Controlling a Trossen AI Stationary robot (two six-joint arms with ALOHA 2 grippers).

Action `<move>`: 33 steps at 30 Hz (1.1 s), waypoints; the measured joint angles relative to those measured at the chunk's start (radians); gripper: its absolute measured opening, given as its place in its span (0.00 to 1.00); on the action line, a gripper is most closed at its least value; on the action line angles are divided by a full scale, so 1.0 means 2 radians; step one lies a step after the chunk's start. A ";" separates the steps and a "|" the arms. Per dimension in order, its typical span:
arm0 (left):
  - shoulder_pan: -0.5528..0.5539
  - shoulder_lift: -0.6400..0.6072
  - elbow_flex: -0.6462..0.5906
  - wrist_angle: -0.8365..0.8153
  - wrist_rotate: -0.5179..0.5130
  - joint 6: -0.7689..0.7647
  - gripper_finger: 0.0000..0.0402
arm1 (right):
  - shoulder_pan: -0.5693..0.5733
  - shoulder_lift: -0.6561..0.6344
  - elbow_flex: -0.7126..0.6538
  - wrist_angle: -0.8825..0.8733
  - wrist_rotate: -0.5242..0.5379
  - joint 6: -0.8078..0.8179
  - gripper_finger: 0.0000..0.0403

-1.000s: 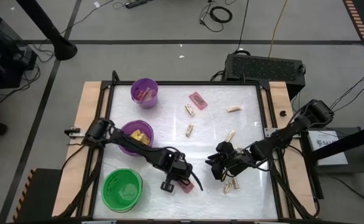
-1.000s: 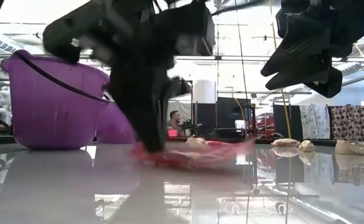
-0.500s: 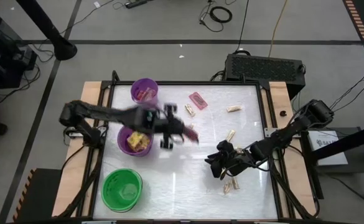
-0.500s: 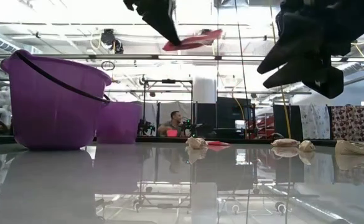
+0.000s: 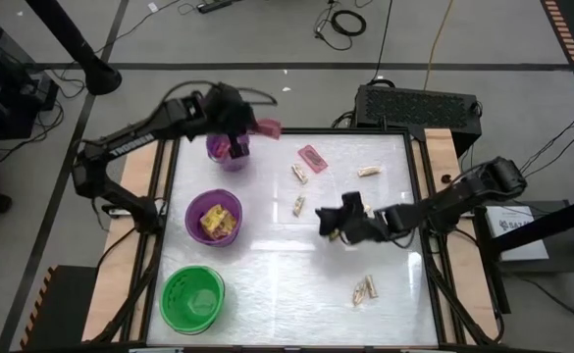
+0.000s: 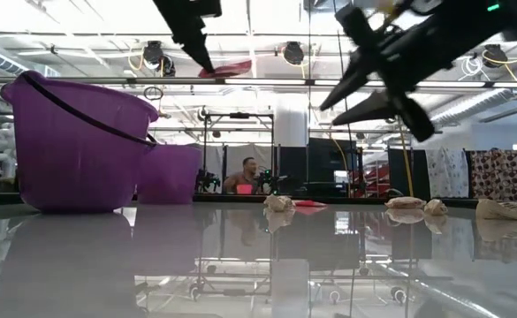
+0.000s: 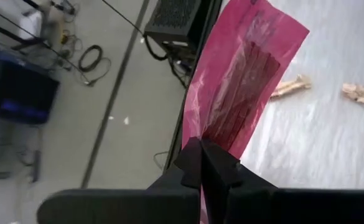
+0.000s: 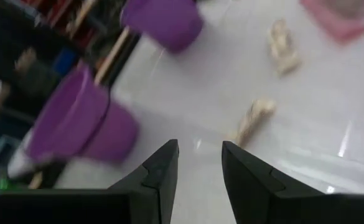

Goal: Sort candy by brand, put in halloween buckets
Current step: Put the red candy into the top purple bucket

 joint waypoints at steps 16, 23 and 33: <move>0.121 0.043 0.000 0.003 0.078 -0.003 0.00 | -0.165 0.000 0.000 0.079 -0.081 -0.137 0.29; 0.130 0.074 0.000 -0.027 0.079 -0.041 0.00 | -0.229 0.000 0.000 0.079 -0.172 -0.247 0.29; 0.154 0.073 0.000 -0.146 0.013 -0.068 0.00 | -0.297 0.000 0.000 0.084 -0.266 -0.350 0.29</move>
